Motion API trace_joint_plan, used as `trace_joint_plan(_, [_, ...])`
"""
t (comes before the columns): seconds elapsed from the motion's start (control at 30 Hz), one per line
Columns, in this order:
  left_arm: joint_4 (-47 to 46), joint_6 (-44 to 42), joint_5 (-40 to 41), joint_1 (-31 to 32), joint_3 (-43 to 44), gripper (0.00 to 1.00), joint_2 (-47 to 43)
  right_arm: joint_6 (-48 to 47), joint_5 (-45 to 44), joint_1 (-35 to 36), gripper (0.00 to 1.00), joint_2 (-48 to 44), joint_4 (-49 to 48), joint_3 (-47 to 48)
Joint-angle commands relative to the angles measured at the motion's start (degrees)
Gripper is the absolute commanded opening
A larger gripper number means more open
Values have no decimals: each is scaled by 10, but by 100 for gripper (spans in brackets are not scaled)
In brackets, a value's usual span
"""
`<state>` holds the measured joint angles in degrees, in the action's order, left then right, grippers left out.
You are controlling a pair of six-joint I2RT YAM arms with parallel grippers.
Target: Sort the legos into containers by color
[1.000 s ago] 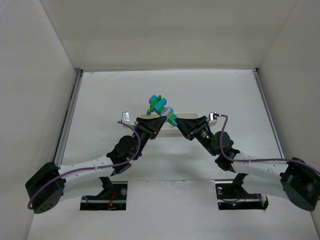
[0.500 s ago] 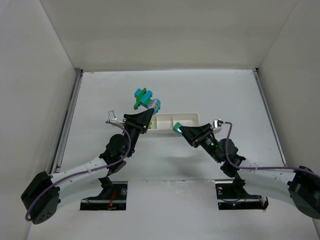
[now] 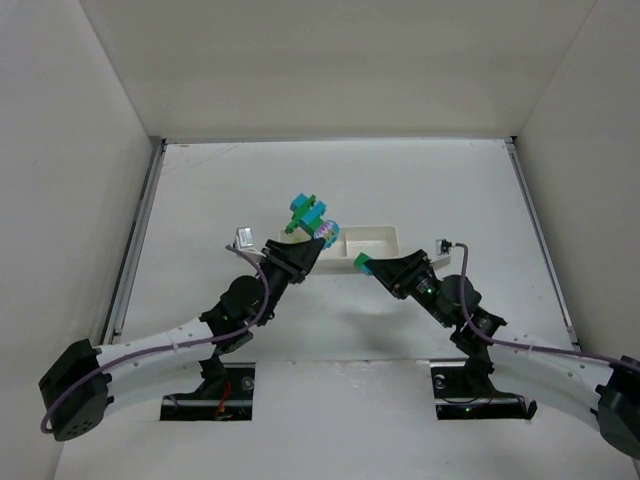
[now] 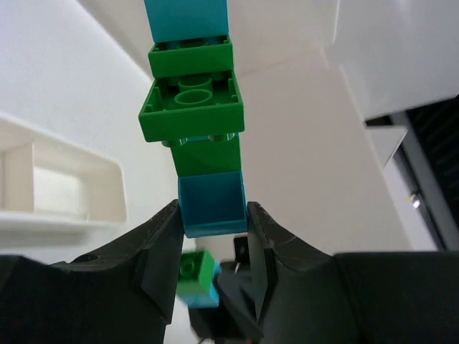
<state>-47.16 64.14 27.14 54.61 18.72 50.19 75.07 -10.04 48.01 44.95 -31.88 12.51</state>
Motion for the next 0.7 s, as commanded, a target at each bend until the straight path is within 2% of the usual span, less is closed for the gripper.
trace_joint_plan(0.0, [72, -66, -20, 58, -5, 16, -27, -62, 5, -25, 25, -28, 101, 36])
trace_joint_plan(0.17, [178, -60, -31, 137, -43, 17, -61, -132, -42, -88, 25, -122, 239, 57])
trace_joint_plan(0.3, [218, -46, -92, 150, -60, 18, -66, -179, -32, -153, 25, -164, 290, 79])
trace_joint_plan(0.43, [201, -27, -156, 148, -68, 19, -20, -199, 19, -179, 25, -120, 290, 101])
trace_joint_plan(0.67, [133, 13, -203, 153, -68, 20, 115, -232, 7, -138, 25, -39, 286, 137])
